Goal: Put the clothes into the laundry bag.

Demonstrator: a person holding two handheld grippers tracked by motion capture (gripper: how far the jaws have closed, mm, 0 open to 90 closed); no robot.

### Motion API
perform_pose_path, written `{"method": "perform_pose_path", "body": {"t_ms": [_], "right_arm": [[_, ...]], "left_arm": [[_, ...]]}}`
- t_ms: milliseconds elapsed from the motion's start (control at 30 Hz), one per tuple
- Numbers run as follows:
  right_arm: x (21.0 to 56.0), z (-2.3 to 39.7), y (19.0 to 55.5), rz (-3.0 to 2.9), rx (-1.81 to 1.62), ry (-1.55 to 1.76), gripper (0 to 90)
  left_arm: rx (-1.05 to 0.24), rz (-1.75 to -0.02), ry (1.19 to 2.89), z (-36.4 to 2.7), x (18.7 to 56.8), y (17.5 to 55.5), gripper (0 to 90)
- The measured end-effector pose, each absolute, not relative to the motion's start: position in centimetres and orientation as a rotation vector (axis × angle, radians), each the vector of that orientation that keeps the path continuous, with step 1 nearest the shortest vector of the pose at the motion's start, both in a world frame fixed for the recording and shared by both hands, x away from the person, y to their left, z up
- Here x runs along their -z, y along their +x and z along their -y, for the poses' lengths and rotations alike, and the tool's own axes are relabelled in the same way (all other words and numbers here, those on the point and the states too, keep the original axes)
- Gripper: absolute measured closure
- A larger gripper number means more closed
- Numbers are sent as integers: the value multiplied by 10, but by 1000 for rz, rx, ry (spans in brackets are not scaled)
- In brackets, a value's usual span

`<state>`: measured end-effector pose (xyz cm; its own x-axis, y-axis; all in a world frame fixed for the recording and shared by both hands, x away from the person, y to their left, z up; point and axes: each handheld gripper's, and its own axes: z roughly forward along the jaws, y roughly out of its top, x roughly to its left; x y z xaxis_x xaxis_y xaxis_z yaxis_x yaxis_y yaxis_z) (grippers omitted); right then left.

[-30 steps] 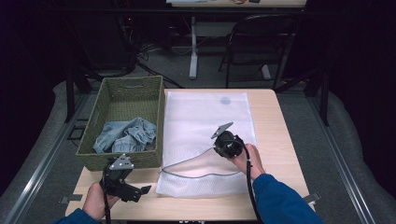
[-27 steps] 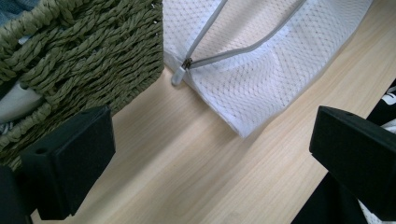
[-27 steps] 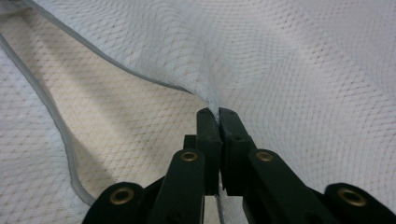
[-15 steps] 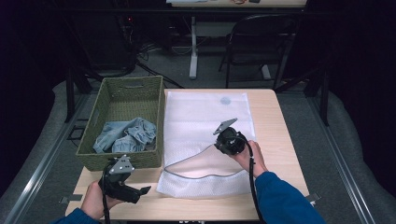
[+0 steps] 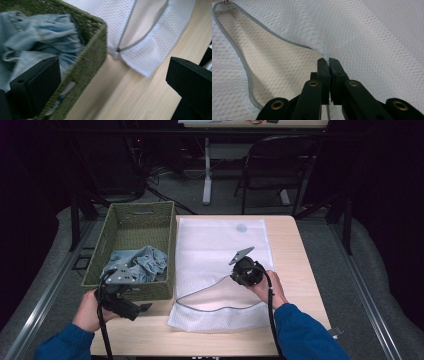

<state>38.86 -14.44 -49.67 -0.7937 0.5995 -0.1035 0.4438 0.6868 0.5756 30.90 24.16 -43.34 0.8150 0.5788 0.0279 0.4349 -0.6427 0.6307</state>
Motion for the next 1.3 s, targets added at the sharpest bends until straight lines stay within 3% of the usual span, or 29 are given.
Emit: {"method": "perform_pose_path", "body": {"t_ms": [567,1067,1300], "right_arm": [[497,145,388,-2625,-784,819,882],[498,144,388,-2633,-774,796,881],[498,143,387,-2634,-773,792,881]], "left_arm": [[-313,-753,2526,-261,405,390,0],[-255,-703,2754,-255,449,450,0],[-87,-683,2741,-256,473,465,0]]}}
